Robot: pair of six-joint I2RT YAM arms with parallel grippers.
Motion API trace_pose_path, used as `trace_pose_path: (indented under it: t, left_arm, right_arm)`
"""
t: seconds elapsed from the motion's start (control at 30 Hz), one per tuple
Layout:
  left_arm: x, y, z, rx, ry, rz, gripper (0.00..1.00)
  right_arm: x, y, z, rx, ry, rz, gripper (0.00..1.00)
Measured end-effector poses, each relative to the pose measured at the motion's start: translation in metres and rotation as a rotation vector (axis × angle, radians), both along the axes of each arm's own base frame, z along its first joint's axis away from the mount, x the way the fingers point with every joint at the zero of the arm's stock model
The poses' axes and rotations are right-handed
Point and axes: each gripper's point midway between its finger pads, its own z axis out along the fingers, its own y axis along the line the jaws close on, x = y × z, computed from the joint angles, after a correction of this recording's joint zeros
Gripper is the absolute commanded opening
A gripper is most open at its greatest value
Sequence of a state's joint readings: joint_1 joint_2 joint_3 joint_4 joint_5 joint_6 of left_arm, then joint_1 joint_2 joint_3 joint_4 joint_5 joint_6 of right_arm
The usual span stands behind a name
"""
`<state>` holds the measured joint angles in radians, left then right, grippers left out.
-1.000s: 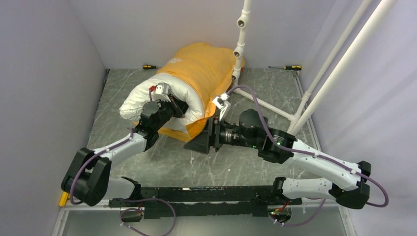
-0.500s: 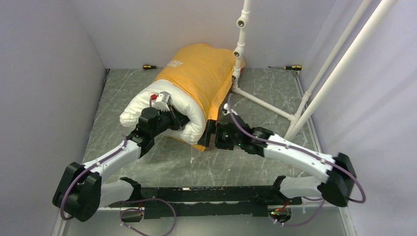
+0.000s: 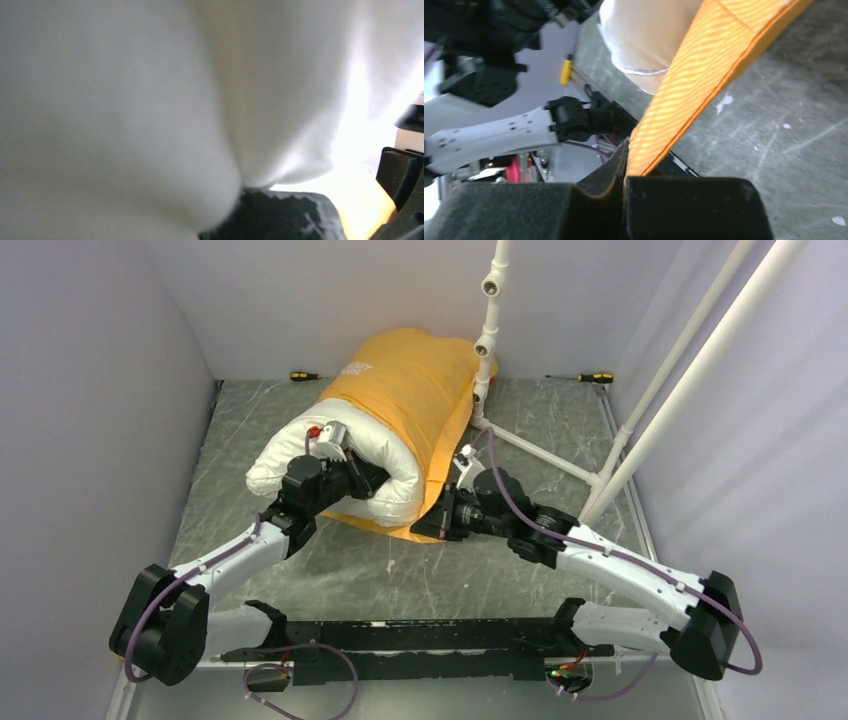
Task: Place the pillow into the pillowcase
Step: Stuff the pillow into the pillowcase.
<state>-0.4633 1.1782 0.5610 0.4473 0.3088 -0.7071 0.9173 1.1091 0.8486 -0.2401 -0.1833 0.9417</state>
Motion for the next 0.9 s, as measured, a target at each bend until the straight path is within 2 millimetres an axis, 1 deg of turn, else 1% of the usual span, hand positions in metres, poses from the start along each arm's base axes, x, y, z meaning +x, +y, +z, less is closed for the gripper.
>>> trace_pose_path:
  t: [0.1,0.2,0.27,0.37,0.4,0.47,0.53,0.67,0.8,0.9]
  left_arm:
    - [0.004,-0.011,0.021,-0.034,-0.069,-0.022,0.0]
    - [0.007,-0.029,0.038,-0.027,-0.162,-0.039,0.0]
    - [0.011,-0.045,0.046,-0.004,-0.215,-0.052,0.0]
    - [0.023,-0.067,0.048,0.038,-0.27,-0.052,0.0]
    - [0.028,-0.072,0.047,0.046,-0.286,-0.044,0.0]
    - [0.036,-0.075,0.043,0.051,-0.312,-0.017,0.0]
    - [0.042,-0.079,0.038,0.051,-0.333,0.007,0.0]
    - [0.049,-0.087,0.015,0.06,-0.34,0.047,0.0]
    - [0.062,-0.09,-0.005,0.093,-0.32,0.112,0.0]
    - [0.073,-0.089,-0.012,0.127,-0.295,0.162,0.0]
  right_arm:
    - [-0.004,0.0,0.027,0.109,-0.044,0.026,0.0]
    - [-0.006,0.011,0.044,0.187,-0.067,0.07,0.0]
    - [-0.009,0.018,0.049,0.199,-0.077,0.095,0.0]
    - [-0.008,0.03,0.062,0.193,-0.116,0.116,0.0]
    - [-0.007,0.033,0.069,0.195,-0.14,0.116,0.0]
    - [-0.006,0.033,0.077,0.191,-0.172,0.115,0.0]
    - [-0.006,0.031,0.078,0.177,-0.18,0.114,0.0]
    - [-0.011,0.023,0.074,0.142,-0.179,0.116,0.0]
    - [-0.014,0.021,0.073,0.132,-0.183,0.124,0.0]
    - [-0.017,0.021,0.074,0.13,-0.196,0.135,0.0]
